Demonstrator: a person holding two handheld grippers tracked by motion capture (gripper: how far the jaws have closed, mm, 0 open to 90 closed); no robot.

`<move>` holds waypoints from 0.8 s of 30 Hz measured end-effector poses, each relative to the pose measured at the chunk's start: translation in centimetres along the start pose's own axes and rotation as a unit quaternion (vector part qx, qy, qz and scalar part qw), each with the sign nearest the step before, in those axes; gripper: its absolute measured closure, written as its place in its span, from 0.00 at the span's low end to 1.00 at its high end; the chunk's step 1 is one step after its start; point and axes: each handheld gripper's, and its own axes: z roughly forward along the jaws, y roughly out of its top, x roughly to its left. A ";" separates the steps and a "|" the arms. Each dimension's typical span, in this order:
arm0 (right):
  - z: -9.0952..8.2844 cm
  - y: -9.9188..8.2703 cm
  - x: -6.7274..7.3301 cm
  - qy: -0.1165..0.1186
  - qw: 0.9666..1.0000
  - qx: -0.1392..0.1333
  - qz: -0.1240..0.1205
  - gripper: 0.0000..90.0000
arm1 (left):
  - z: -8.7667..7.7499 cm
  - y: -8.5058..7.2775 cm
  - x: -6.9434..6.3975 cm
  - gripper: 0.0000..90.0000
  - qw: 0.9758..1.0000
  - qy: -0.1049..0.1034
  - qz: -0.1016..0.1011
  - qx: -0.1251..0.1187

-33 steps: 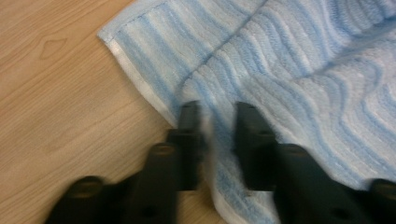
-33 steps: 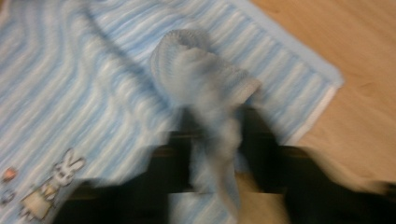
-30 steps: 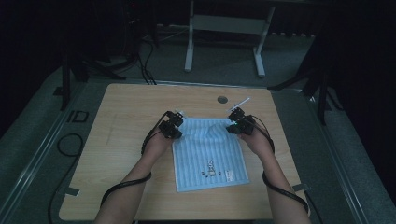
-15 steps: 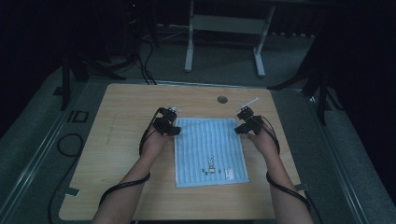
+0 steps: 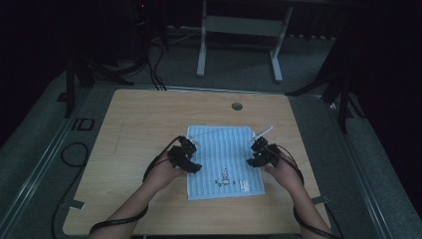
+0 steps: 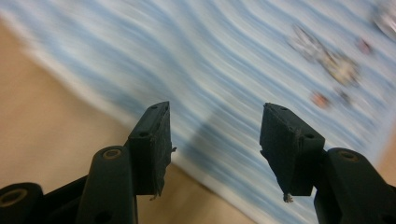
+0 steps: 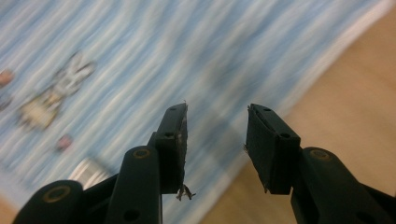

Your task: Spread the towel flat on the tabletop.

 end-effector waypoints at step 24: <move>3.5 2.0 -3.8 0.002 0.998 0.032 0.044 0.64 | 4.7 4.0 4.6 0.47 0.999 0.035 -0.030 0.019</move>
